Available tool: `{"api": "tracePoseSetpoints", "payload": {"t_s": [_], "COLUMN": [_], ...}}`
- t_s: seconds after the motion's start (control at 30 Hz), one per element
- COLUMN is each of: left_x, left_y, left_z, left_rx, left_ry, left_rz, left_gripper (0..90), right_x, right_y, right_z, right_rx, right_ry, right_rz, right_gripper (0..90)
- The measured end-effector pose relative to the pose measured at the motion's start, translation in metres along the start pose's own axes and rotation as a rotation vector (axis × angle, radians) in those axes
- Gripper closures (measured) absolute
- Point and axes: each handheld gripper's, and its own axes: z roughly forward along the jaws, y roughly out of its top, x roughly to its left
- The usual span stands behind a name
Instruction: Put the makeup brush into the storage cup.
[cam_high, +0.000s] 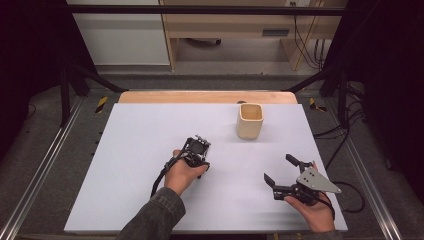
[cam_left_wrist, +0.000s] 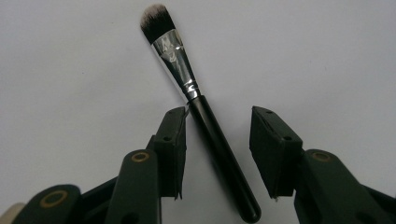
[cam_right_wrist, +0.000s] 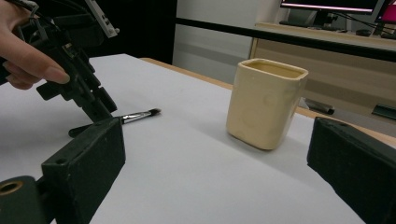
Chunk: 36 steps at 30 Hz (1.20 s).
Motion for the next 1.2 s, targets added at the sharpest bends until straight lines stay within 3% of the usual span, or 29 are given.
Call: {"api": "tracePoseSetpoints", "payload": {"t_s": [1.2], "left_x": [-0.0006], "left_y": [-0.0034], "left_z": [0.0061], "left_rx": [0.017], "left_ry": [0.019], "left_rz": [0.008], "left_gripper": [66.4], "right_x": [-0.0004], "right_y": [0.0000], "right_z": [-0.0003], "right_rx": [-0.002], "right_ry": [-0.002], "right_rz": [0.003], "right_gripper": [4.0]}}
